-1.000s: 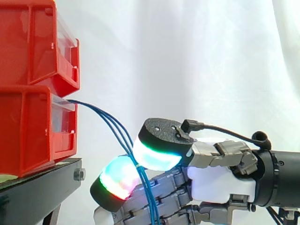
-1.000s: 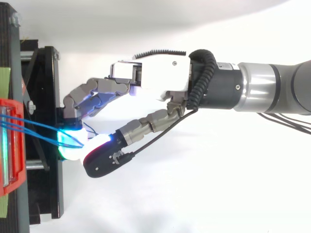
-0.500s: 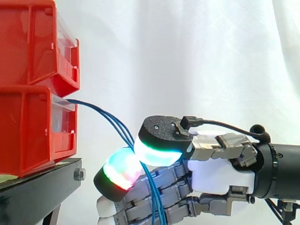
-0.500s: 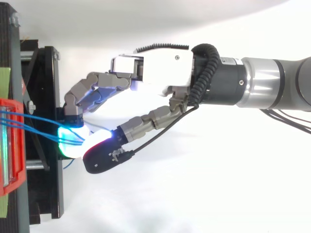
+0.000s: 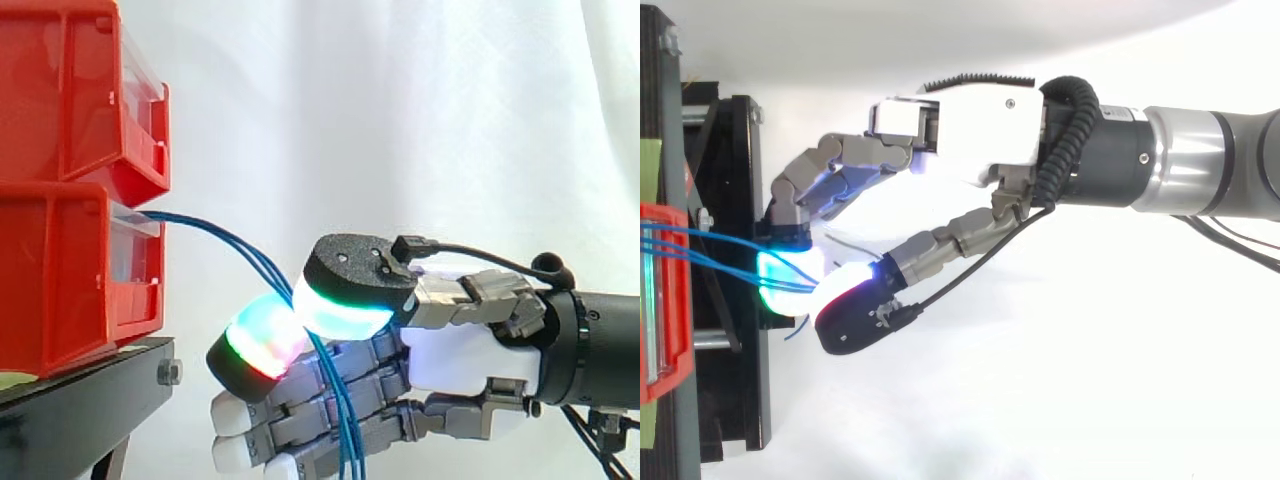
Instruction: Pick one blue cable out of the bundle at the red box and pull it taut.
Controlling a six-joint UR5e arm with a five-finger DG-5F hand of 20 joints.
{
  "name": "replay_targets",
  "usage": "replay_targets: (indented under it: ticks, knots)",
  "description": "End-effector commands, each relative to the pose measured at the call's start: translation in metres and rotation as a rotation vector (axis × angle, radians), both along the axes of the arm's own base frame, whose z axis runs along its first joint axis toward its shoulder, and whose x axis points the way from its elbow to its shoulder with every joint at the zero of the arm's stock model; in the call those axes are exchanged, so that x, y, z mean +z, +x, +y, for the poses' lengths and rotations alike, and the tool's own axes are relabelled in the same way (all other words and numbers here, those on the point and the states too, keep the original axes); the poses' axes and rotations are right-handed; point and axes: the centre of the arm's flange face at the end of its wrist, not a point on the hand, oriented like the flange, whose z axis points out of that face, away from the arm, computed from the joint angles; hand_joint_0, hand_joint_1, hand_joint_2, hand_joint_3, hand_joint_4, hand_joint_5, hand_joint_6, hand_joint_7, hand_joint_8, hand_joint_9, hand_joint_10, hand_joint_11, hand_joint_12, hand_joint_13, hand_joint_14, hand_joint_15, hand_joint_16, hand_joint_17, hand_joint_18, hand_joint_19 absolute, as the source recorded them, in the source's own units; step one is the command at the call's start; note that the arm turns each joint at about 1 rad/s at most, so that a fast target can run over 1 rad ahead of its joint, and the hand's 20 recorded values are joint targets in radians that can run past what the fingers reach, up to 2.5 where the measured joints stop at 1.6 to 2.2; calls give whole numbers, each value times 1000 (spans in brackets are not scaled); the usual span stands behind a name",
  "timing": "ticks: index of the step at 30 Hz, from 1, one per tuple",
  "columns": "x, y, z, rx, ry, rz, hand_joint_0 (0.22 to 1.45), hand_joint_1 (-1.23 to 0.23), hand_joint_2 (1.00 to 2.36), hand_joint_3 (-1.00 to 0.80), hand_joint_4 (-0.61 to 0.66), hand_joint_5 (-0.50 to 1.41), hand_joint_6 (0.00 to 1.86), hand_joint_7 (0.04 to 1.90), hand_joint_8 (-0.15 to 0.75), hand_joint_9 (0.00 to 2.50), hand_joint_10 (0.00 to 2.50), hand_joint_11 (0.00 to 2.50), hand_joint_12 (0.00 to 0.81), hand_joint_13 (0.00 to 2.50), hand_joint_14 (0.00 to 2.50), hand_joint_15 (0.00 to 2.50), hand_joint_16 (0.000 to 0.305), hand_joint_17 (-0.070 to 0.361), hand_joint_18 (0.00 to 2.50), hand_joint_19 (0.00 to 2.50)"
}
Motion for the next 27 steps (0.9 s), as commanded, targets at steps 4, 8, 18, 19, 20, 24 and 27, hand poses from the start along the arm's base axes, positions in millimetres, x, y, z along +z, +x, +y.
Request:
replay_targets:
  ticks: [4,8,18,19,20,24,27]
  knots:
    - [10,-1,-2,-4,-5,-8,773,-930,1004,-430,21,-199,921,928,307,581,7,396,375,521,9,216,55,124,582,231]
    - [17,-4,-4,-6,-18,5,804,-928,1000,-500,-3,-197,919,892,278,577,7,399,370,528,8,210,54,121,586,216]
    - [20,-8,-5,-3,-25,31,560,-887,1000,-500,94,-181,900,885,293,615,10,410,375,533,11,241,54,121,580,265]
    - [20,-8,-5,-3,-26,31,558,-882,1000,-500,99,-179,899,887,296,621,7,417,375,534,9,241,54,121,579,272]
    - [20,-8,-5,-3,-26,31,539,-840,1000,-500,101,-175,897,892,301,629,9,411,380,541,9,245,55,123,585,271]
    - [20,-8,-5,-3,-26,31,555,-703,1000,-500,94,-163,889,930,305,671,7,399,374,556,10,256,54,121,573,309]
    - [18,-8,-5,-3,-26,34,584,-689,1004,-438,87,-158,893,975,304,685,7,401,370,568,10,260,53,119,568,316]
